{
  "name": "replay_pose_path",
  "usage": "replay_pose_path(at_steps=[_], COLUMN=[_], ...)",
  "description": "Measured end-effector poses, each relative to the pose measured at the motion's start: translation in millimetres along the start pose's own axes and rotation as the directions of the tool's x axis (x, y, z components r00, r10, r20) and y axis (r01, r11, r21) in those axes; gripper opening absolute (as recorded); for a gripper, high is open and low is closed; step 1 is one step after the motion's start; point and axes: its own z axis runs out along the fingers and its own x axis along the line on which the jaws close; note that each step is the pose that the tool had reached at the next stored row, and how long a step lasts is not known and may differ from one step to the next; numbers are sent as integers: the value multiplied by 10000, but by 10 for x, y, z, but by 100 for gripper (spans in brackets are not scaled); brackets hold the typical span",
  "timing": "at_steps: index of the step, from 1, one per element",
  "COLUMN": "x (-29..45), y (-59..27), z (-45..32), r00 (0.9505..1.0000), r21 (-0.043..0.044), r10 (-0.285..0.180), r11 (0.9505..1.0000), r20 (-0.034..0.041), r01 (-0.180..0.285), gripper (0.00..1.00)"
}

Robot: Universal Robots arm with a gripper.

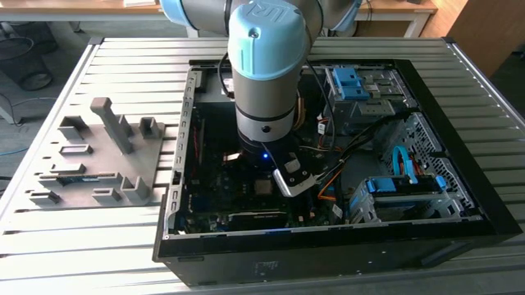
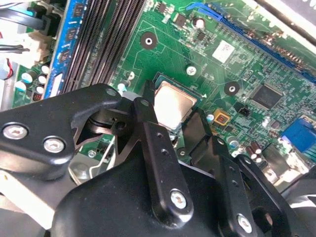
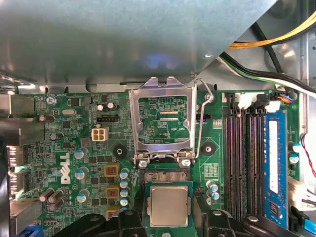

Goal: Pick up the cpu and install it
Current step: 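Place the cpu into insertion slot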

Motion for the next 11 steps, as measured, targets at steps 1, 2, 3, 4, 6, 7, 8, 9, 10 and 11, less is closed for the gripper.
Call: replay_pose_path(at_steps=[1,2,3,4,6,7,8,9,10,11], x=[2,4,8,8,9,9,9,10,10,10], y=[0,0,1,2,3,4,5,7,9,10], z=[6,12,18,23,33,36,40,43,45,45], r00=[10000,10000,10000,10000,10000,10000,10000,10000,9999,9999], r21=[-1,-1,-1,-1,-1,-1,-1,-1,-3,-2], r10=[0,-2,-1,-3,-14,-29,-57,-86,-103,-110], r11=[10000,10000,10000,10000,10000,10000,10000,10000,9999,9999], r20=[0,0,0,1,0,0,0,1,1,1], r01=[0,2,1,3,14,29,57,86,103,110], gripper=[47,47,47,47,47,47,47,47,47,47])
